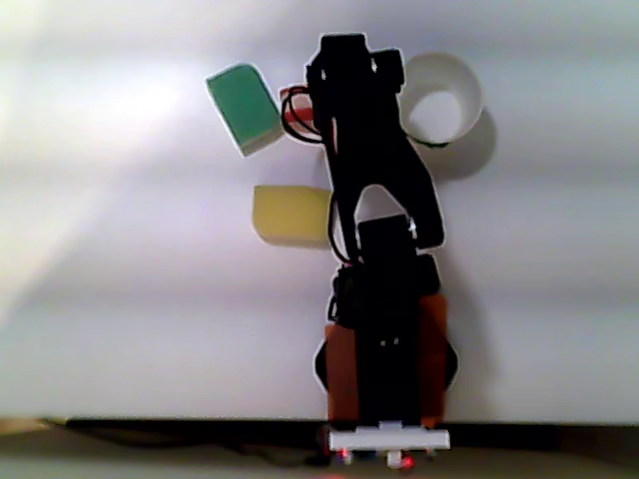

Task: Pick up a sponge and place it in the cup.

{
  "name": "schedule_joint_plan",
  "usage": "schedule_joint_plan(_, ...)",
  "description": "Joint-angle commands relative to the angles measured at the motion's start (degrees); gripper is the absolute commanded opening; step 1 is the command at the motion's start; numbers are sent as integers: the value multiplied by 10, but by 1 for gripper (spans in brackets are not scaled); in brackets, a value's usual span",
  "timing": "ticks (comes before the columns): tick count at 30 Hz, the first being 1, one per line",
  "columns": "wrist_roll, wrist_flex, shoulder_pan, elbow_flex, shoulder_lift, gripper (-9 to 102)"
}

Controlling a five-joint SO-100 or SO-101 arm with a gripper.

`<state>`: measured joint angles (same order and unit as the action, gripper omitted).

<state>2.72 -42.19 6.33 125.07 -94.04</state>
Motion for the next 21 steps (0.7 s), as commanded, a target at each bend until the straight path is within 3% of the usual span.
schedule_joint_plan(1,5,-8,3,9,-38,10)
schedule_joint_plan(4,12,-8,3,12,-39,0)
schedule_joint_plan(9,5,-18,2,1,-36,0)
schedule_joint_plan(21,-2,-143,-2,-81,-95,0)
